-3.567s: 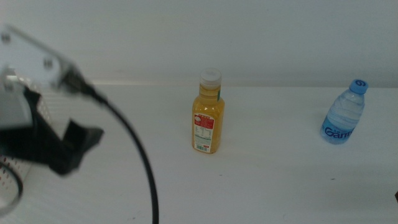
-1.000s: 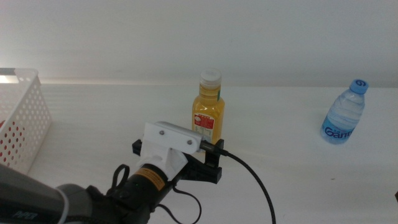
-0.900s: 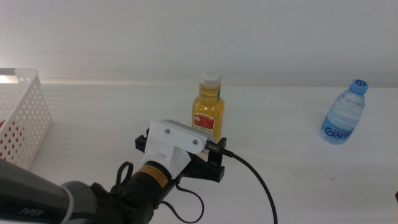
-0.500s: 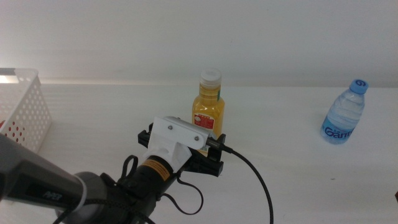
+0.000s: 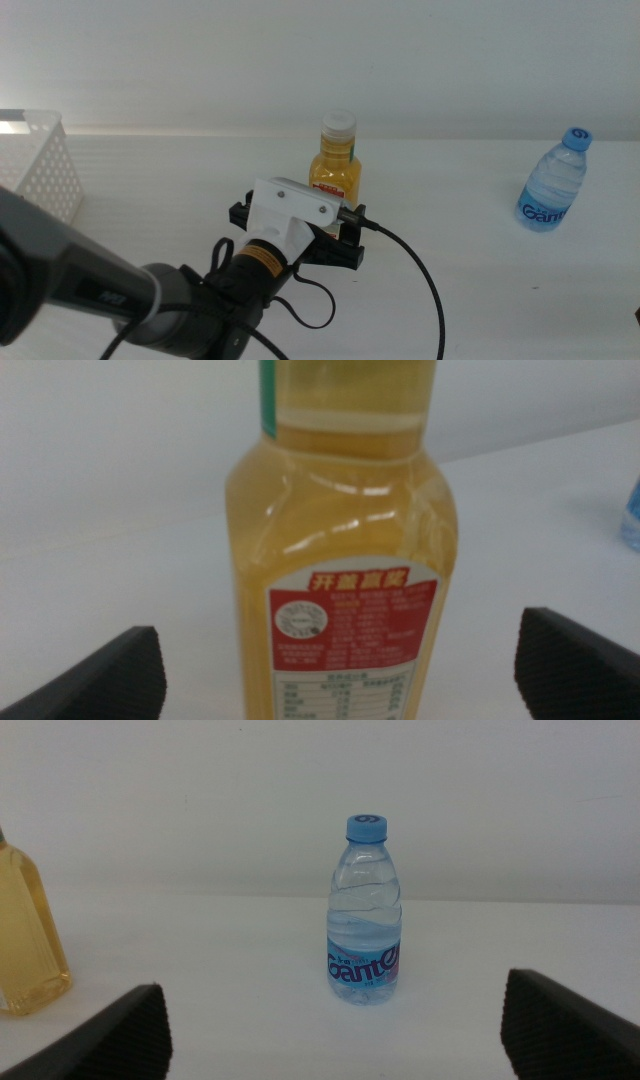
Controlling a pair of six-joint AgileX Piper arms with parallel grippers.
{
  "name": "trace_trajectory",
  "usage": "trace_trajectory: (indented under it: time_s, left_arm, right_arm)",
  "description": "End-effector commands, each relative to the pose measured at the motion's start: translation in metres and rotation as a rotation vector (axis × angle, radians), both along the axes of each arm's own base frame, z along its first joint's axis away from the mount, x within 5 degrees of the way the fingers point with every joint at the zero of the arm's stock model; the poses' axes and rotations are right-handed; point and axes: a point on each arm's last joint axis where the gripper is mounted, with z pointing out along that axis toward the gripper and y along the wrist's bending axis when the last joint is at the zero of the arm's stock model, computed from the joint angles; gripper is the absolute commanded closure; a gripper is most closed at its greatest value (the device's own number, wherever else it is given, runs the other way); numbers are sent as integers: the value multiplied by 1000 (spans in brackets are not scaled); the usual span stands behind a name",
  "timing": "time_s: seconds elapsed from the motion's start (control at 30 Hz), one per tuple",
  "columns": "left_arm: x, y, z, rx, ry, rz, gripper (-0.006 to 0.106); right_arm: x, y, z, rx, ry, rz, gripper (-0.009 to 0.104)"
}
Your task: Use arms to grab the bottles and put them into the dustbin to the left of the table.
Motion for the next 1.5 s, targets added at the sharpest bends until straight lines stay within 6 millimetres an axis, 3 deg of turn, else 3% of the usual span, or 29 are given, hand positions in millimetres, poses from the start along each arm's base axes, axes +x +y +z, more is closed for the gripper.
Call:
trace_trajectory:
  time_s: [0.0,1.17,1.47]
  left_arm:
    - [4,-3,-4,-3,5,2,7]
    - [51,-29,-27,-18,-18,19,7]
    - [59,-35,-24,-33,-27,23,7]
  right_arm:
    - [-1,0,-12,-6,3,-7,7]
    - [-1,0,-12,-6,3,-7,7]
    - [-1,0,-12,-6,3,-7,7]
